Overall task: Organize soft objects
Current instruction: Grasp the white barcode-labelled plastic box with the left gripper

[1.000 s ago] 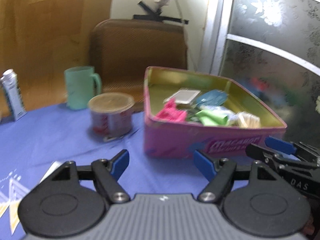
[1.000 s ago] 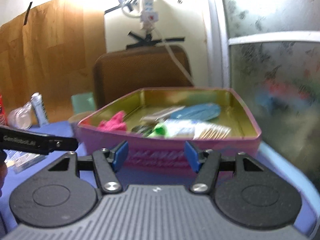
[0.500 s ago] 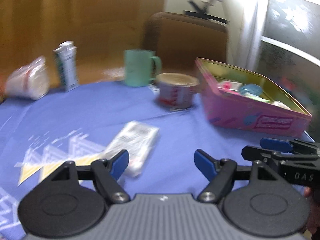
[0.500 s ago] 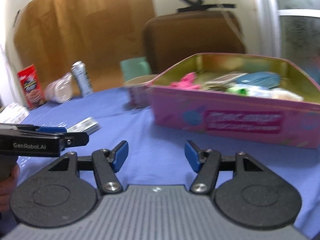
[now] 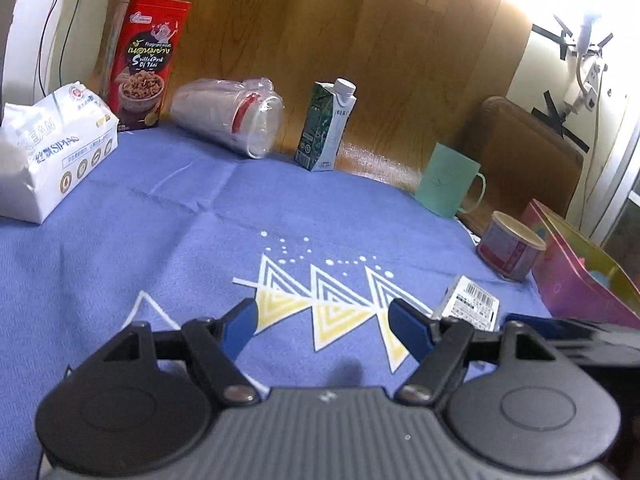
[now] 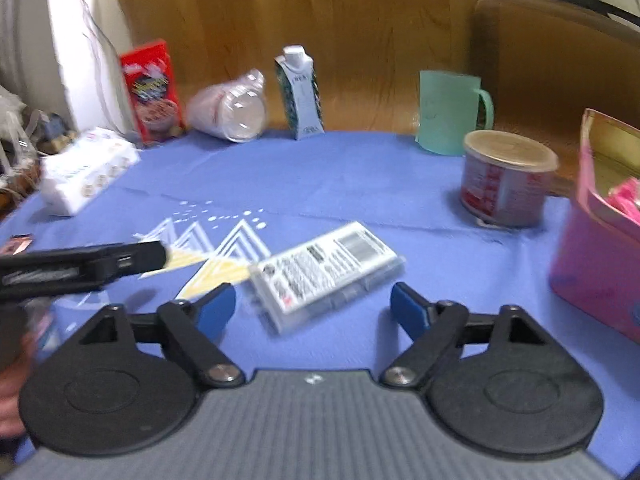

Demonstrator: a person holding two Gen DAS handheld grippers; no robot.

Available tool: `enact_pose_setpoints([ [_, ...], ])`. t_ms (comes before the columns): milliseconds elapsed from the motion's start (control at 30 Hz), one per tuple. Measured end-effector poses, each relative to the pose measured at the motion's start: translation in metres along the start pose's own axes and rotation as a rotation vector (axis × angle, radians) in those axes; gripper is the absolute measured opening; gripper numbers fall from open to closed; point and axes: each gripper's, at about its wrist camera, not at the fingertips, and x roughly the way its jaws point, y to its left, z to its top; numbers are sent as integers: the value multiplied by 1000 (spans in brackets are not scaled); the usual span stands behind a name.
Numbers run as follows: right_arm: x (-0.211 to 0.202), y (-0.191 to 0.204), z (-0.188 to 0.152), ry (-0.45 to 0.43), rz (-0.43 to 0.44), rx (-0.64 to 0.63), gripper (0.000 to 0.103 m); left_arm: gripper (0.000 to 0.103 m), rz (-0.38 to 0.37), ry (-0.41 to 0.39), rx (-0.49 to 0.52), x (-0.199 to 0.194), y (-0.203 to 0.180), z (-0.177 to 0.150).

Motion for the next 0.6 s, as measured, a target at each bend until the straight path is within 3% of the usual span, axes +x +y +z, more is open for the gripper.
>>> enact_pose_setpoints([
  [100, 18, 8, 6, 9, -36, -2, 93, 75, 10, -5, 26, 0, -4, -2],
  [267, 16, 6, 2, -22, -10, -81, 68, 76, -6, -6, 18, -1, -2, -3],
  [433, -8, -7, -13, -35, 53, -148, 61, 79, -37, 14, 49, 1, -6, -3],
  [467, -17, -11, -18, -38, 59, -148, 48, 79, -49, 23, 63, 1, -10, -3],
  [533, -34, -19, -28, -43, 56, -150, 41, 79, -103, 58, 90, 3, -19, -4],
  [600, -50, -29, -38, -33, 72, -115, 41, 79, -199, 111, 85, 5, -32, -5],
])
